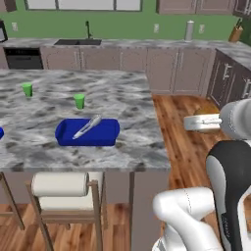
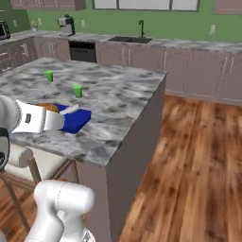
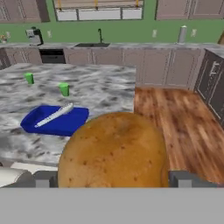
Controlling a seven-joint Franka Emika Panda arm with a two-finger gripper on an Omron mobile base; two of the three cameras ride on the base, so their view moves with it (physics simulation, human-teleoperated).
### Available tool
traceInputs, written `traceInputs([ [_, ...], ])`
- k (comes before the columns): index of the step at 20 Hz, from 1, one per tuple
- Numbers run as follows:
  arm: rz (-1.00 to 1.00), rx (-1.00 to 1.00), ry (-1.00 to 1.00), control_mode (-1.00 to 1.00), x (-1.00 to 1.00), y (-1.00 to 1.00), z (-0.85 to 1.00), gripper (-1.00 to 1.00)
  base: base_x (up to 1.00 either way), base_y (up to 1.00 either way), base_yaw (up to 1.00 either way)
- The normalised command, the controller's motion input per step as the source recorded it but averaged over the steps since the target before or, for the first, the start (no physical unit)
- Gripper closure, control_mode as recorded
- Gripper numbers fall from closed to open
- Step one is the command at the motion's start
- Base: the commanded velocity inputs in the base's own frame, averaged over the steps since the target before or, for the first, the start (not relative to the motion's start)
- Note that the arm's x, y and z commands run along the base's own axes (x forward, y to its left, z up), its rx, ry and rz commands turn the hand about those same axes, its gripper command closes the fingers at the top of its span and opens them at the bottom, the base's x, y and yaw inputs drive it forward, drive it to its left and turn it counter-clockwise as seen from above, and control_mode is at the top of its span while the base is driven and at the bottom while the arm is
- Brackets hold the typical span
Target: Gather the potato and onion from the fridge and place them on a tray on the dining counter. Then gather the steak and chicken drumstick from the fridge and place them on the other tray.
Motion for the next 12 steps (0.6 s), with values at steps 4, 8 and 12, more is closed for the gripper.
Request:
traceInputs([
  [4,0.00,0.00,0.00,1.00,0.00,0.00,0.00,1.00,0.13,0.29,0.92],
  [8,0.00,0.00,0.00,1.00,0.00,0.00,0.00,1.00,0.79,0.00,0.48],
  [12,0.00,0.00,0.00,1.00,0.00,0.00,0.00,1.00,1.00,-0.22,0.30],
])
